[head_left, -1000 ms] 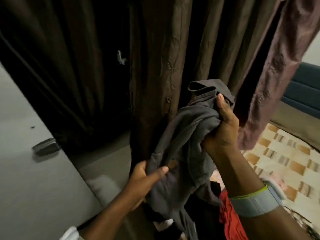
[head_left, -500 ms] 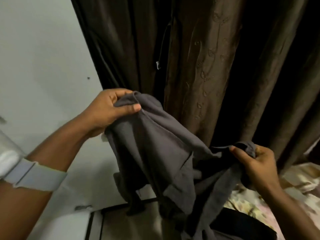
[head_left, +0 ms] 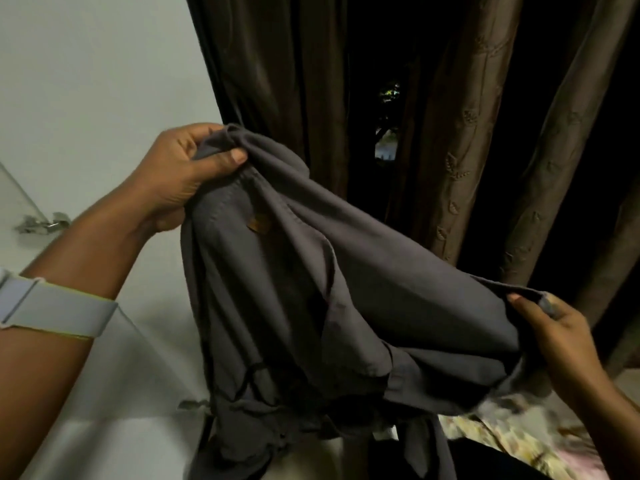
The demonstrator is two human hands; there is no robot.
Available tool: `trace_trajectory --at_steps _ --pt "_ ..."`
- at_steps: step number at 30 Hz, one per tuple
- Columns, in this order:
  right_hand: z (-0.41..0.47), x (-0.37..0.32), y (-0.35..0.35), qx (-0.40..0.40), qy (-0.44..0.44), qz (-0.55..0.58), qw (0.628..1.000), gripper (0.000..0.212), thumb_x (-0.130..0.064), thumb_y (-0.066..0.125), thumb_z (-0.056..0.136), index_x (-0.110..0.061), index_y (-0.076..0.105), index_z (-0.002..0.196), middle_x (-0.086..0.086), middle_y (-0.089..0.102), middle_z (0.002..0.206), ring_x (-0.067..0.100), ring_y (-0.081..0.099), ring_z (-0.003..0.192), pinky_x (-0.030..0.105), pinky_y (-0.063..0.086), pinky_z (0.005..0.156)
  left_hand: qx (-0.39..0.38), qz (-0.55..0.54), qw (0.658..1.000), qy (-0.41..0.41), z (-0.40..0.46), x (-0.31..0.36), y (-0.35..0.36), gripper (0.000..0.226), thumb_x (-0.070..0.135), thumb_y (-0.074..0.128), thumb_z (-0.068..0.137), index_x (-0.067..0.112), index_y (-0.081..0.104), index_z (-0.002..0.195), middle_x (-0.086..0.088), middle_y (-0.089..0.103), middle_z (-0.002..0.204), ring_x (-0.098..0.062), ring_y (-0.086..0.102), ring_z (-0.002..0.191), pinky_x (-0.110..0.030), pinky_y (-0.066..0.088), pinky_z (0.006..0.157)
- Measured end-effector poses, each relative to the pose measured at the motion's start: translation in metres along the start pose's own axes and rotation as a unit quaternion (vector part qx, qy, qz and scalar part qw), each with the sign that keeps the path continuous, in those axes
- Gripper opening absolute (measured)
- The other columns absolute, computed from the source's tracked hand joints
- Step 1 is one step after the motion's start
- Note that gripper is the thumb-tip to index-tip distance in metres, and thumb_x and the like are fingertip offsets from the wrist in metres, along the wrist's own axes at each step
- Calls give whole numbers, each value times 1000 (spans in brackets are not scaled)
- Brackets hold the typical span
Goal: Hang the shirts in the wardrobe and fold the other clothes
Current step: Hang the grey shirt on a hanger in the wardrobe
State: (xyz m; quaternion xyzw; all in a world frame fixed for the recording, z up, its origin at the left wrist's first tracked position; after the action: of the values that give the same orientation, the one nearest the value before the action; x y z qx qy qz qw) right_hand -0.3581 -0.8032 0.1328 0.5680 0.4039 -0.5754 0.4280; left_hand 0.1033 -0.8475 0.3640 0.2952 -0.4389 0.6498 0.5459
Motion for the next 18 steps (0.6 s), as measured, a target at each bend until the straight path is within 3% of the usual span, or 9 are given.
trace_trajectory --at_steps 1,3,4,6,8,12,14,16,18 --pt "3 0 5 -11 3 -4 1000 16 -30 64 100 -15 70 103 11 73 91 36 69 99 37 56 69 3 5 1000 11 0 10 -3 33 31 85 73 21 75 103 3 79 98 -13 73 92 -25 59 82" --pt "11 3 8 -6 9 -24 1000 10 -16 57 104 -14 67 104 18 70 99 38 67 98 35 59 65 3 29 999 28 3 27 1 26 24 83 82 21 73 106 5 78 97 -12 73 93 -25 58 83" --pt "11 0 11 -10 0 -22 1000 10 -17 58 104 -17 68 102 18 70 100 36 67 96 33 61 63 3 45 998 34 3 33 3 24 22 79 84 19 72 107 6 78 96 -11 73 94 -24 58 83" --pt "14 -8 23 -18 -23 -25 999 14 -36 63 98 -24 69 99 12 72 99 35 68 100 38 64 74 8 67 997 44 2 41 3 24 22 73 84 18 71 108 8 78 95 -10 73 94 -23 58 82" --pt "15 -17 31 -25 -44 -27 998 35 -52 63 84 -23 70 104 3 74 95 33 69 102 46 60 83 19 64 997 33 0 38 0 27 24 73 83 18 72 109 7 78 96 -11 73 94 -24 58 81" --pt "10 -43 88 -125 -102 -17 987 52 -65 76 75 -26 70 109 1 74 96 25 71 103 30 60 79 10 47 999 3 -6 19 5 30 25 74 82 16 72 111 3 78 100 -14 73 96 -26 58 82" --pt "-4 -60 147 -242 -153 -72 955 67 -57 88 68 -35 63 126 -5 73 104 14 70 105 21 55 85 -13 46 999 5 -8 20 25 28 22 73 83 15 71 109 4 77 99 -13 72 96 -25 57 83" --pt "-28 -67 212 -386 -172 -165 891 92 -65 89 54 -61 45 135 -24 68 119 -6 62 113 17 50 97 -25 51 998 20 -5 28 39 25 19 73 84 14 70 108 5 76 98 -11 72 97 -25 57 84" --pt "-54 -56 256 -476 -165 -268 821 100 -74 89 48 -66 42 135 -40 58 128 -13 54 121 17 47 103 -11 63 997 46 -2 39 36 20 16 74 87 16 71 106 9 76 96 -9 71 96 -24 56 85"
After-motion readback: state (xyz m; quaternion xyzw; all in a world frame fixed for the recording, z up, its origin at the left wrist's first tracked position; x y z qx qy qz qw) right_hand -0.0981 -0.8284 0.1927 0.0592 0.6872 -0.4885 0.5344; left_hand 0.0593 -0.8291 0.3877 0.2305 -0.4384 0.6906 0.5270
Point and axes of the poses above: each hand's wrist, its own z-axis towards the middle knuckle, its own y-axis out of the palm, x = y × z, the point moved 8 cm from there along z, towards the middle knuckle
